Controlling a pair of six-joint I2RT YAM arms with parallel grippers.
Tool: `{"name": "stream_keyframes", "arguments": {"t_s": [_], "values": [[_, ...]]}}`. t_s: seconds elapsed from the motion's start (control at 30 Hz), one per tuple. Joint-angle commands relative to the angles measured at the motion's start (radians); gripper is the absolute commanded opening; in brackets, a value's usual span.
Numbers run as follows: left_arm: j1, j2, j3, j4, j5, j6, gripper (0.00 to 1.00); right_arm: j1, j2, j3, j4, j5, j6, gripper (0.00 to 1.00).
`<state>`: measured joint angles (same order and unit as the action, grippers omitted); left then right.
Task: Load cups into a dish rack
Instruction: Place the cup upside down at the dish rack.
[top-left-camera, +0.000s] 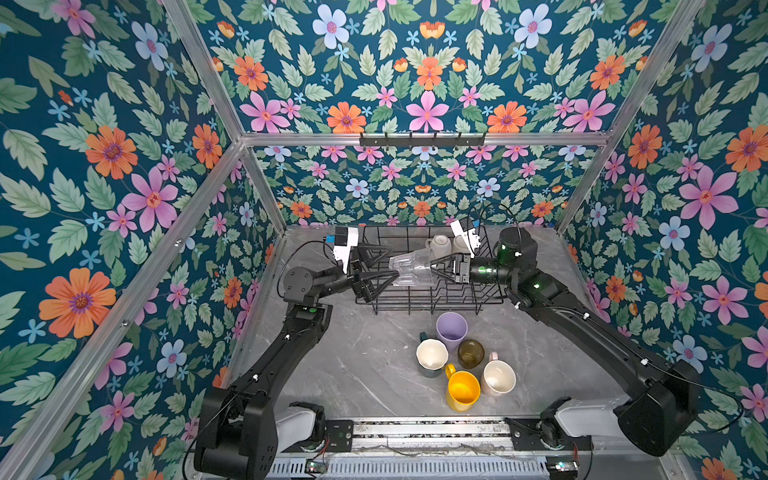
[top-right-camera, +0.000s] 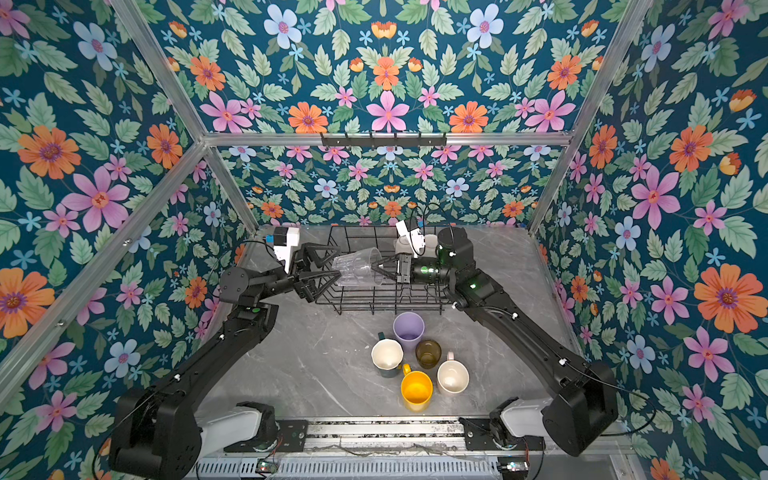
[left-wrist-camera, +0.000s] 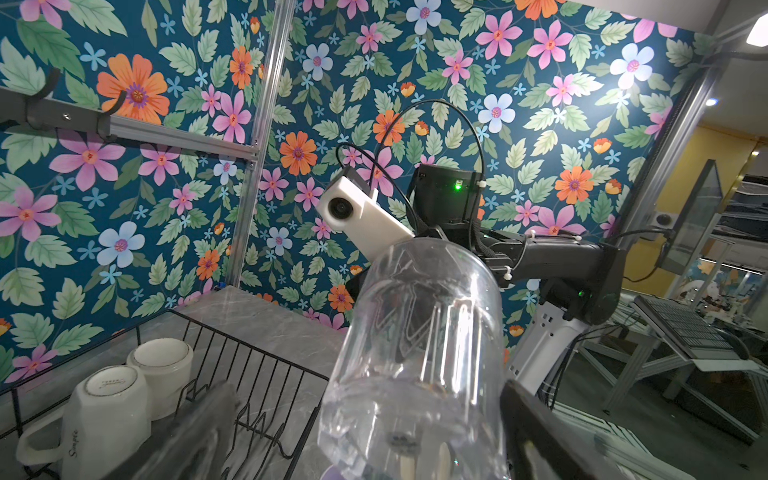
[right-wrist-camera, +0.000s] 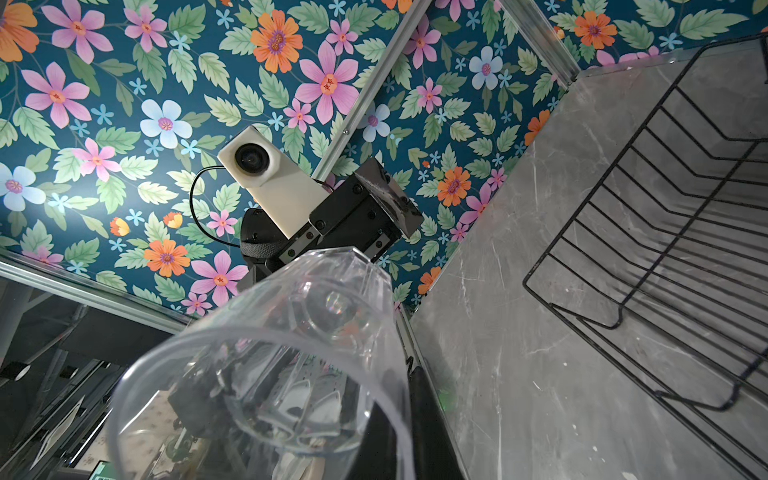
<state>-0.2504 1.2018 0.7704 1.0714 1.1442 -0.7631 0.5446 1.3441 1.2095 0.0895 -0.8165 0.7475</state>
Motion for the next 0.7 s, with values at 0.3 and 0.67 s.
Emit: {"name": "stream_keyframes", "arguments": {"t_s": [0.3,0.67], "values": [[-0.025,-0.007,0.009,0.043,0.061,-0.01,1.0,0.036,0.061,0.051,0.109,-0.059,0.012,0.0],[-0.038,-0.007,0.014,0.07,0.094,-0.032,0.98,0.054,0.116,0.09,0.156,-0.094,0.044,0.0]]}}
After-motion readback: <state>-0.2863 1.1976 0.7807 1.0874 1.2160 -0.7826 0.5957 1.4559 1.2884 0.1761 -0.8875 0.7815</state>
